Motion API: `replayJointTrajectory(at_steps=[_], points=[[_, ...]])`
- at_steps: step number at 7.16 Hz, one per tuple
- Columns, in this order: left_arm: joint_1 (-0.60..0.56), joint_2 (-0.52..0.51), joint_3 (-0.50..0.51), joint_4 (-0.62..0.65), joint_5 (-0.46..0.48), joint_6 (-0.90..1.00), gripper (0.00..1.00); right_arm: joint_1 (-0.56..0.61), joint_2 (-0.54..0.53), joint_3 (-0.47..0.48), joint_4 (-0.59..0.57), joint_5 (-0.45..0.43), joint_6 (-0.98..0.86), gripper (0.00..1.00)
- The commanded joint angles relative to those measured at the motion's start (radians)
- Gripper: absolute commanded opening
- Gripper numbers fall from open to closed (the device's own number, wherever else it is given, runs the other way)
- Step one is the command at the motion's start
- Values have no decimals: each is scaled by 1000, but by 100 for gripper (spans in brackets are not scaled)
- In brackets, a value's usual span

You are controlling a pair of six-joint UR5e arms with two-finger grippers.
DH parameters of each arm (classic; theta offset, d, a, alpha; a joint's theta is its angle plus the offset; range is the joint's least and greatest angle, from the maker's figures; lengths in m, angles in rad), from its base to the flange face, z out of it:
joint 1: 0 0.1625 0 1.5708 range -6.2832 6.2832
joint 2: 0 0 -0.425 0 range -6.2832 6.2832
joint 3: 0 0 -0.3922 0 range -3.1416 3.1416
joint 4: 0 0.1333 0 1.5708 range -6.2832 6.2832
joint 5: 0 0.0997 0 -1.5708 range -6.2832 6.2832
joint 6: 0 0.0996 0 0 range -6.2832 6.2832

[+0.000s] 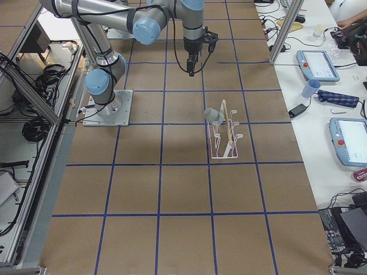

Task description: Transfer IKEA cup to right arm and place on rack

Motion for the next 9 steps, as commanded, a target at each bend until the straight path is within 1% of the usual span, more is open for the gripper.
replayJointTrajectory(at_steps=[1,2,3,5,6,7,9], points=[[0,0,0,0,-1,0,100,196,4,-46,79,-71,156,100],[0,0,0,0,-1,0,100,268,4,-46,84,-73,215,100],[2,0,0,0,-1,0,100,313,-2,-39,115,-74,220,100],[2,0,0,0,-1,0,100,306,-2,-52,168,-52,202,100],[2,0,0,0,-1,0,100,286,-2,-55,170,-15,199,100],[2,0,0,0,-1,0,100,260,-3,-57,172,4,199,100],[2,0,-2,0,-3,0,100,260,-19,-51,170,5,203,100]])
